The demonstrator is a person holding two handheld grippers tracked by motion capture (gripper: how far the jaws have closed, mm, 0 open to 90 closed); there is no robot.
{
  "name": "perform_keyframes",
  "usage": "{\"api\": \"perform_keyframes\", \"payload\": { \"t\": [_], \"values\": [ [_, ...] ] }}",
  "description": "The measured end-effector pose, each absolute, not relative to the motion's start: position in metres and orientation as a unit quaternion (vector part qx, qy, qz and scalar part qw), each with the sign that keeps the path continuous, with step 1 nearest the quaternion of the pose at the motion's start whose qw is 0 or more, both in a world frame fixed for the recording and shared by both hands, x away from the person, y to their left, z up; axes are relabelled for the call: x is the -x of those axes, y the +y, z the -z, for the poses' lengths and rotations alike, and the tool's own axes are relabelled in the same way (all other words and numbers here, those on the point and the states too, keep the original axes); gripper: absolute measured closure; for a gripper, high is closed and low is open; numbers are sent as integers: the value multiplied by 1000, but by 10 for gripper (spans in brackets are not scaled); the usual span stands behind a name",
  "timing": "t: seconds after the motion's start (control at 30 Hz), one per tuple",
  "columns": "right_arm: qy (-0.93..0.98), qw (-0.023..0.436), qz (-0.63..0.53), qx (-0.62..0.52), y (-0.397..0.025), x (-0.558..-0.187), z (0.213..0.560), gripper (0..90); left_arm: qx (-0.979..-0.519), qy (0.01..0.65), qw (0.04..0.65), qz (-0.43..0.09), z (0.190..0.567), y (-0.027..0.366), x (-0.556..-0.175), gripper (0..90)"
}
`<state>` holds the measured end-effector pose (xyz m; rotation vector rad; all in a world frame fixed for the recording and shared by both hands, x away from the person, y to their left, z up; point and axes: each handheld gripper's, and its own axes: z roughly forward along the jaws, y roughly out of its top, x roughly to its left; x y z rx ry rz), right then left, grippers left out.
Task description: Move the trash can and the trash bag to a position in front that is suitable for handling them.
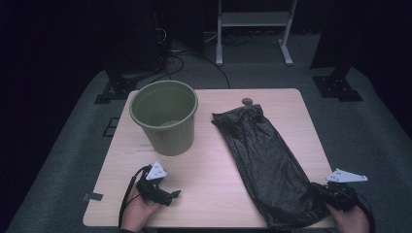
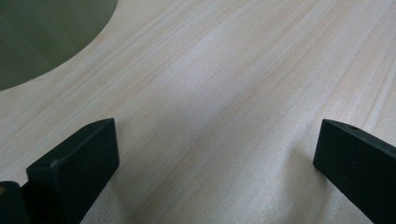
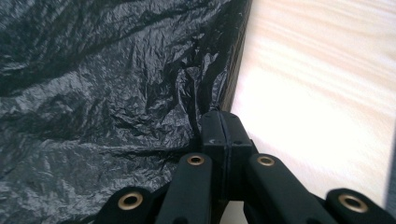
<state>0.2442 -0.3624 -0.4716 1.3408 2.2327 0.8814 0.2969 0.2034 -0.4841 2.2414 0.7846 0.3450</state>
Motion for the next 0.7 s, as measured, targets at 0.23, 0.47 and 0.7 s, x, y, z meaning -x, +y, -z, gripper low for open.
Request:
{"api": "perform_keyframes", "payload": {
  "t": [0.23, 0.47, 0.7],
  "values": [
    [793, 204, -314, -480, -371, -230, 470, 704, -870, 305, 363, -134, 484, 203, -297, 0],
    [786, 201, -344, -472, -360, -236, 454, 343, -870, 305, 362, -134, 484, 203, -297, 0],
    [805, 175, -353, -443, -336, -257, 448, 108, -870, 305, 363, -134, 484, 203, -297, 0]
  ]
}}
